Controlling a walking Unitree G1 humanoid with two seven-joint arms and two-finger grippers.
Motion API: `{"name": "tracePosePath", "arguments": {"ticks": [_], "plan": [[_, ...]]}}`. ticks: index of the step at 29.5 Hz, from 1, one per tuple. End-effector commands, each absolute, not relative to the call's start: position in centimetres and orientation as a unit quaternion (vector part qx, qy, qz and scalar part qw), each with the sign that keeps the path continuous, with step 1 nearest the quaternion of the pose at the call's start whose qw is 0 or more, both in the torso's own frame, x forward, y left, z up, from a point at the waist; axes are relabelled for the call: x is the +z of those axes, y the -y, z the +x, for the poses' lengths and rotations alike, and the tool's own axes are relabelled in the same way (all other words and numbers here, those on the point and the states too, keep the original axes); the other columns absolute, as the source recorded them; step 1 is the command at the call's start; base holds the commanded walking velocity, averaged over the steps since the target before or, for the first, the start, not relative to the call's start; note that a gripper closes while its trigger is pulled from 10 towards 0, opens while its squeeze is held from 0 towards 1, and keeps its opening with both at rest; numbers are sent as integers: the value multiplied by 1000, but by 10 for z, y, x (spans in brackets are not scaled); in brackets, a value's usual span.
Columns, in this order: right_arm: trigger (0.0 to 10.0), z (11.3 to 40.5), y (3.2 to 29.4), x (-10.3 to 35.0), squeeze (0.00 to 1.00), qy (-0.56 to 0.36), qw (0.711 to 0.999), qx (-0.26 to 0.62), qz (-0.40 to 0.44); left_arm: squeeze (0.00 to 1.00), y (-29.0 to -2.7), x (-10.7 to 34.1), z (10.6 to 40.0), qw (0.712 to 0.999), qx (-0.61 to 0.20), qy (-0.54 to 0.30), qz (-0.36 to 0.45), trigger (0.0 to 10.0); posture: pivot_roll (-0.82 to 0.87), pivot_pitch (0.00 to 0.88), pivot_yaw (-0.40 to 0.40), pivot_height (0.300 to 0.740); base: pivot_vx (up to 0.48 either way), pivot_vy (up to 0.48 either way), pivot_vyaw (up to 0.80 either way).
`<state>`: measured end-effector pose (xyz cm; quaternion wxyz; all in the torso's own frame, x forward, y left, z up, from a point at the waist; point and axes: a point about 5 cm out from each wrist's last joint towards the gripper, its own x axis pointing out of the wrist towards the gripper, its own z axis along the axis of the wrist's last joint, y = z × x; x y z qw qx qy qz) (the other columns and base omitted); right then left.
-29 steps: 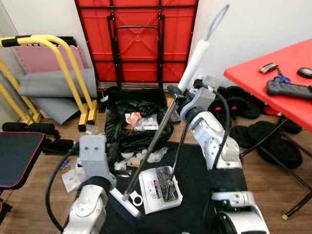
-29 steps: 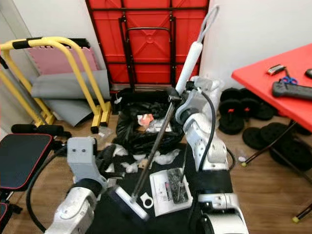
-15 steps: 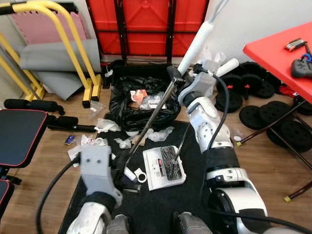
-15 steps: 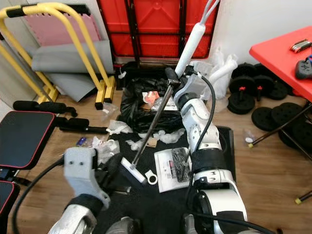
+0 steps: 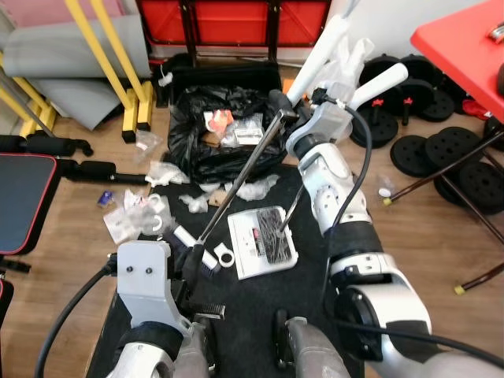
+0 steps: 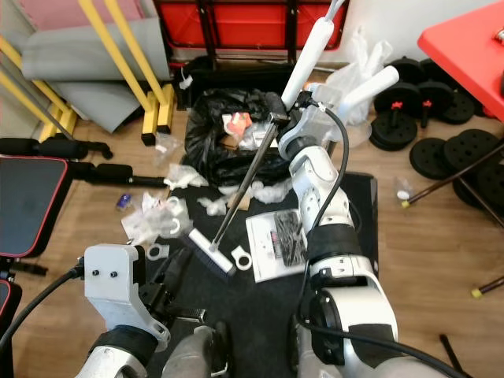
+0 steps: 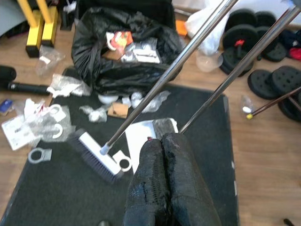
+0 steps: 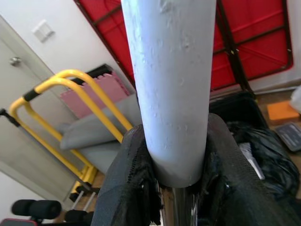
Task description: Sweep floor
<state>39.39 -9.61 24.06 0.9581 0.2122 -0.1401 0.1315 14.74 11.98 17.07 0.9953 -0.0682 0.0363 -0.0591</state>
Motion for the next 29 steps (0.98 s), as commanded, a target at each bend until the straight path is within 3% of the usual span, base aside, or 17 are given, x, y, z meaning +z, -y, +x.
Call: {"name": "tracePosePath", "arguments": {"ticks": [1,13,29], "plan": [[10000,395,93,243,0,159,955,125,219,0,-119,171,140,995,-55,-49,-70,10000,54,433,-9,740,0,0,0],[10000,396,98,239,0,164,975,79,129,0,-118,172,136,995,-47,-57,-65,10000,50,429,-3,740,0,0,0],[10000,398,112,262,0,189,977,24,97,0,-117,167,146,995,-47,-57,-66,10000,15,376,-7,740,0,0,0]]}}
